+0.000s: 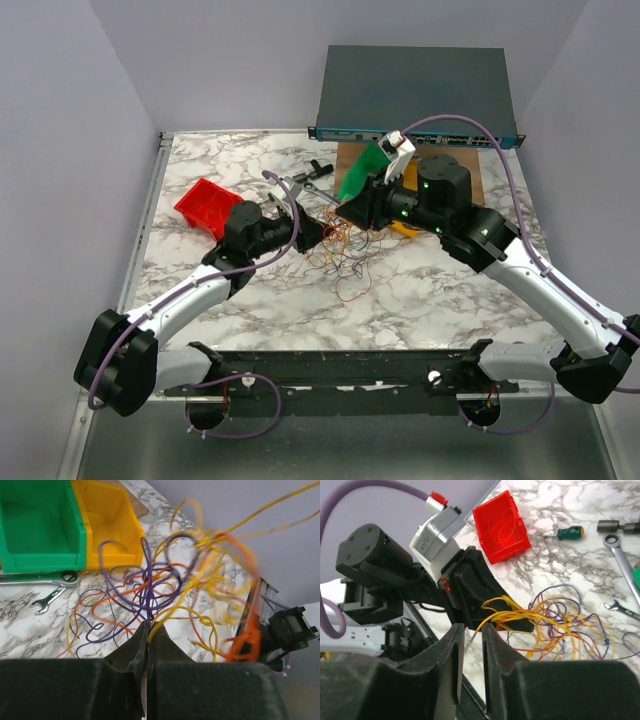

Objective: Untangle the cables
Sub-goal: Untie the cable.

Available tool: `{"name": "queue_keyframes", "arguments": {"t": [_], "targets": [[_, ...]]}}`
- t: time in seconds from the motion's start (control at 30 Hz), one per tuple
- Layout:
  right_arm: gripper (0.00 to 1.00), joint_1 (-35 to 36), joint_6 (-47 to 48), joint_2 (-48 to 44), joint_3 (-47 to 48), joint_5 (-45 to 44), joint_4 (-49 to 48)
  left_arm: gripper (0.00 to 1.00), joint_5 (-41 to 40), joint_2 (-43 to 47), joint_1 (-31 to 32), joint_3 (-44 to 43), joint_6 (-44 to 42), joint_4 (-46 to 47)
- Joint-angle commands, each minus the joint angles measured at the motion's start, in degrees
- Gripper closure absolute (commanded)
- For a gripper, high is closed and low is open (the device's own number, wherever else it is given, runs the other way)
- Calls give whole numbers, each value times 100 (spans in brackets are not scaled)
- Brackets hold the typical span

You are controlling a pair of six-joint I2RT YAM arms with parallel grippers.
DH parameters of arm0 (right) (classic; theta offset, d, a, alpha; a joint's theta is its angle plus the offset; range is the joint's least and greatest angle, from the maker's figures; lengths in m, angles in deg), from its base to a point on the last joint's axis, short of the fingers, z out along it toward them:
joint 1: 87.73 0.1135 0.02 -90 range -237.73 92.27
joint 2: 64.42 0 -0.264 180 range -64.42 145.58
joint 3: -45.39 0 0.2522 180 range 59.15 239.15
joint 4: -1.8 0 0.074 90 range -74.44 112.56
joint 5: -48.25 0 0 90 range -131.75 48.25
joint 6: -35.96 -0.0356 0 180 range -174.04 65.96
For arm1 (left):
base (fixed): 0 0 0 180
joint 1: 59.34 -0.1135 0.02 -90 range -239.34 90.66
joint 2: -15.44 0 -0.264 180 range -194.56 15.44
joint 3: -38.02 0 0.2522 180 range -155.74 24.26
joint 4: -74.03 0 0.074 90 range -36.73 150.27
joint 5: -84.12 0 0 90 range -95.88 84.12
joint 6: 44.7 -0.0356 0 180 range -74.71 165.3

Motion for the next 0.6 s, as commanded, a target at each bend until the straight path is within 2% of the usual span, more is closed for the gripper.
{"name": "queue_keyframes", "arguments": {"t": [0.0,0.07,0.17,0.37,0.57], "targets": [[58,-5,-29,232,-172,657,87,100,412,-191,24,-232,55,366],[41,-3,-27,356,-282,747,105,100,630,-329,16,-195,126,557],[33,-3,-94,307,-557,170,116,100,853,-529,4,-62,373,978],[31,-12,-94,-306,-1243,-1352,230,100,973,-664,-196,-35,430,887],[36,-12,-305,-849,-1926,-2306,374,100,947,-585,-262,-207,2,131]]}}
